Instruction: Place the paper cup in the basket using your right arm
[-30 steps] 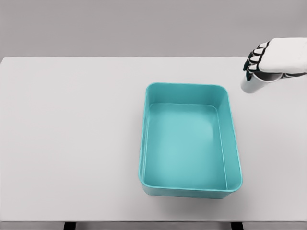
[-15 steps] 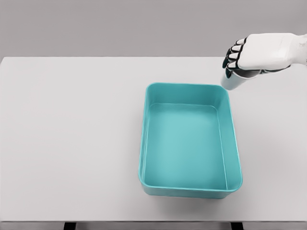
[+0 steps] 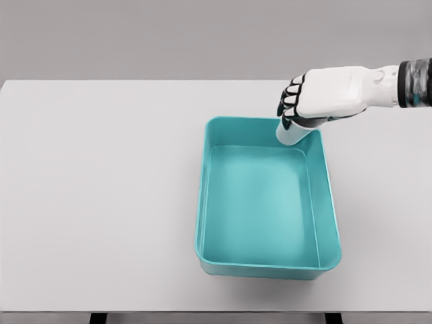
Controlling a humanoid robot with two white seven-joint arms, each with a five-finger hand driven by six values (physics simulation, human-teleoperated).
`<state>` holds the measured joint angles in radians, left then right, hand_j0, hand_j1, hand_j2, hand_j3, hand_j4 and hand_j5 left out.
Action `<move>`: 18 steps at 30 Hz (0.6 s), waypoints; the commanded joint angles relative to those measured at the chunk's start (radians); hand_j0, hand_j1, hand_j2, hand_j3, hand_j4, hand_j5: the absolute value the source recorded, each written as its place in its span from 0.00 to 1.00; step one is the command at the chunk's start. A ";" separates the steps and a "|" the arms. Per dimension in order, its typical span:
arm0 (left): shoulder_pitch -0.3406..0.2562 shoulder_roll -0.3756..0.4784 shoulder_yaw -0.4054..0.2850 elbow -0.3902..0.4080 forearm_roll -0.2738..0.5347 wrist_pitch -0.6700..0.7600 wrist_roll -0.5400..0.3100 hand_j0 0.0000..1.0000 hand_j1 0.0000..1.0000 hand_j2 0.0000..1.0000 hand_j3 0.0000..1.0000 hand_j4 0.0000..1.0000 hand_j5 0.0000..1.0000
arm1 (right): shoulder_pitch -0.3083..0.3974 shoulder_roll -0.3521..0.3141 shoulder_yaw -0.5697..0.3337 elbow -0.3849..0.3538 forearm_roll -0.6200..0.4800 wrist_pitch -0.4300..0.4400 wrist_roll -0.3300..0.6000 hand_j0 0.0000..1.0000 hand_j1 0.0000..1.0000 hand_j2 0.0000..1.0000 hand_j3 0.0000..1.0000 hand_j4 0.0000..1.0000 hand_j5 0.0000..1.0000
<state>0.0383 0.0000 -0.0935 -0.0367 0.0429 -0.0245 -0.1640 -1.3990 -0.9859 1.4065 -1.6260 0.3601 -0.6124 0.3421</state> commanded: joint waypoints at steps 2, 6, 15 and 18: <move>0.000 0.000 0.000 0.000 0.000 0.000 0.000 1.00 1.00 1.00 1.00 1.00 1.00 | 0.002 0.021 -0.001 -0.003 -0.004 0.002 -0.005 0.60 0.60 0.60 0.60 0.60 0.60; 0.000 0.000 0.000 0.000 0.000 0.000 0.000 1.00 1.00 1.00 1.00 1.00 1.00 | 0.031 0.041 -0.001 -0.002 -0.004 0.002 -0.005 0.60 0.60 0.60 0.60 0.60 0.60; 0.000 0.000 0.000 0.000 0.000 0.000 0.000 1.00 1.00 1.00 1.00 1.00 1.00 | 0.078 0.085 0.000 0.006 0.002 0.002 -0.003 0.60 0.60 0.60 0.60 0.60 0.60; 0.000 0.000 0.000 0.000 0.000 0.000 0.000 1.00 1.00 1.00 1.00 1.00 1.00 | 0.100 0.101 0.002 0.008 0.003 0.002 0.001 0.61 0.61 0.61 0.61 0.61 0.61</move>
<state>0.0384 0.0000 -0.0935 -0.0366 0.0429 -0.0245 -0.1639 -1.2855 -0.8953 1.4087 -1.6195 0.3672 -0.6125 0.3412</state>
